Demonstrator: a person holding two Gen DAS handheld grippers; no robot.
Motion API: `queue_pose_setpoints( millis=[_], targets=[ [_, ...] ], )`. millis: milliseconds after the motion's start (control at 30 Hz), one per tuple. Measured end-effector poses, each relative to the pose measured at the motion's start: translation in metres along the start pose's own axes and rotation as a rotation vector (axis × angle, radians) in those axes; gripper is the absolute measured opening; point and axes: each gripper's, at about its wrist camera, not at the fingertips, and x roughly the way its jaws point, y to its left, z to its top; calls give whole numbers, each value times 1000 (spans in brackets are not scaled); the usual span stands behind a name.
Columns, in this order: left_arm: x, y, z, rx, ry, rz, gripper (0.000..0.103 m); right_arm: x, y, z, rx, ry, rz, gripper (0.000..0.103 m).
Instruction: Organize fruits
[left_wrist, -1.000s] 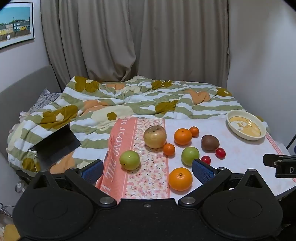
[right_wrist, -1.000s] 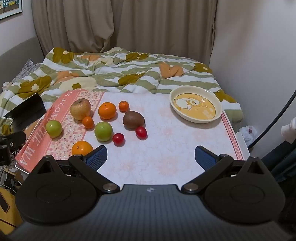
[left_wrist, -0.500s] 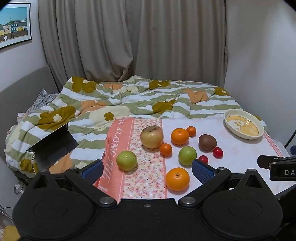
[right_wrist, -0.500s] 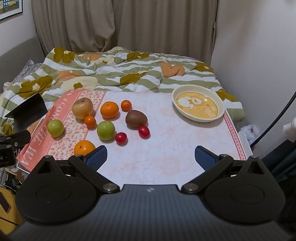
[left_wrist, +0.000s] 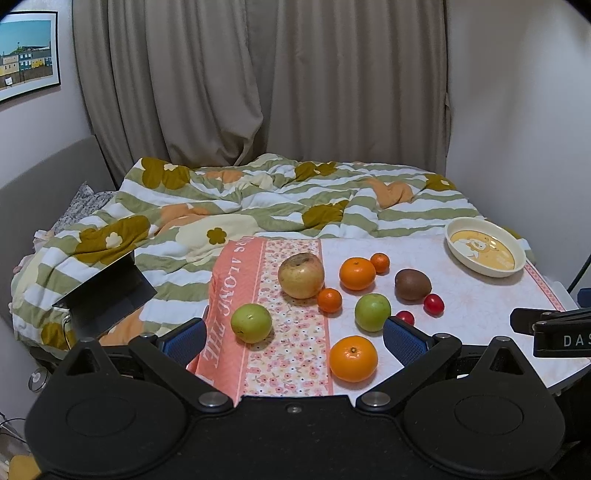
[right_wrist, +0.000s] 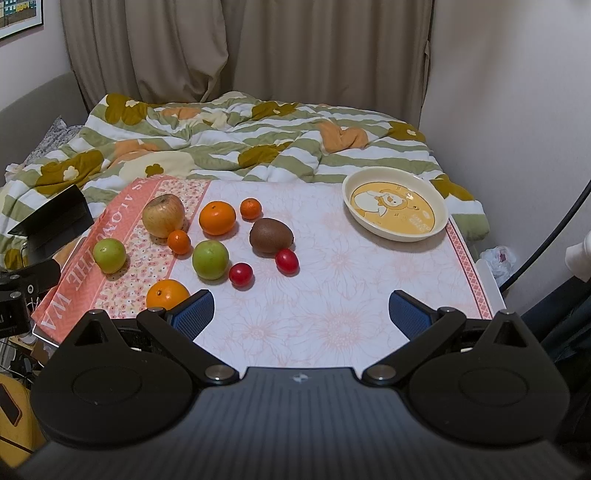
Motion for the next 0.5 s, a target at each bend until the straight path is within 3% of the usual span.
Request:
queue_pose_setpoints(
  millis=[500],
  targets=[
    [0, 3, 1, -6, -5, 10, 103, 2, -1, 0, -1, 2, 0, 103]
  ],
)
